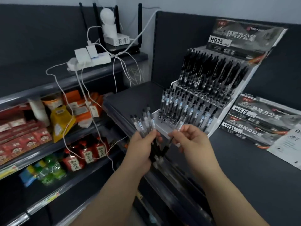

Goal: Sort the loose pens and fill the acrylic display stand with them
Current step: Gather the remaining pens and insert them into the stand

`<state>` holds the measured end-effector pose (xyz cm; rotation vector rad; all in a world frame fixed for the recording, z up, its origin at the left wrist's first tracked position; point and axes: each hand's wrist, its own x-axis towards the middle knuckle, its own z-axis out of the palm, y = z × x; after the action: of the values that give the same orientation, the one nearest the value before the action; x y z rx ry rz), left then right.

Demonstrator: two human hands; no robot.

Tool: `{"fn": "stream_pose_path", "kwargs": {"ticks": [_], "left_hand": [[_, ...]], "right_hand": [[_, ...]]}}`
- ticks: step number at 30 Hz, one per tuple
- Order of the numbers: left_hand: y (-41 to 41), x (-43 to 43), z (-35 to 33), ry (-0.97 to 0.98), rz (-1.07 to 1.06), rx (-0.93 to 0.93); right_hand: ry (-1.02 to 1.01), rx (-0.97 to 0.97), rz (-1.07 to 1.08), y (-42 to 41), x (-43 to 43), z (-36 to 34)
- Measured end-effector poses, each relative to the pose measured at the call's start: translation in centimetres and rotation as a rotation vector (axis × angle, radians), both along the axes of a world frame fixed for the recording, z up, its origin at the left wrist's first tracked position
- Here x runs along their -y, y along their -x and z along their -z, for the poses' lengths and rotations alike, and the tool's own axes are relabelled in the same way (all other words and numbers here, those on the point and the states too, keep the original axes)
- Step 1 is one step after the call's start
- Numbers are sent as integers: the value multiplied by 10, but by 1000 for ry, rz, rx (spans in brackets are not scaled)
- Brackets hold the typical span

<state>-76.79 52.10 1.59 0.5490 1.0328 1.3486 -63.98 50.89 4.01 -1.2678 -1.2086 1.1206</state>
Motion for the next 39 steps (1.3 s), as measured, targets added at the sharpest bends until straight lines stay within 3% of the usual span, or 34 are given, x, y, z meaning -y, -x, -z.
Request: {"fn": "stream_pose_path", "kwargs": {"ticks": [12, 16, 23, 32, 39], "left_hand": [[6, -35, -4, -39, 8, -134], [19, -58, -5, -99, 70, -151], [42, -105, -8, -145, 256, -182], [67, -130, 3, -134, 488, -128], [76, -132, 1, -144, 563, -96]], "right_hand": [[-50, 26, 11, -7, -55, 0], [-110, 187, 96, -3, -67, -8], [-200, 660, 421, 25, -84, -6], [-71, 770, 631, 57, -91, 9], [30, 739, 722, 68, -99, 16]]}}
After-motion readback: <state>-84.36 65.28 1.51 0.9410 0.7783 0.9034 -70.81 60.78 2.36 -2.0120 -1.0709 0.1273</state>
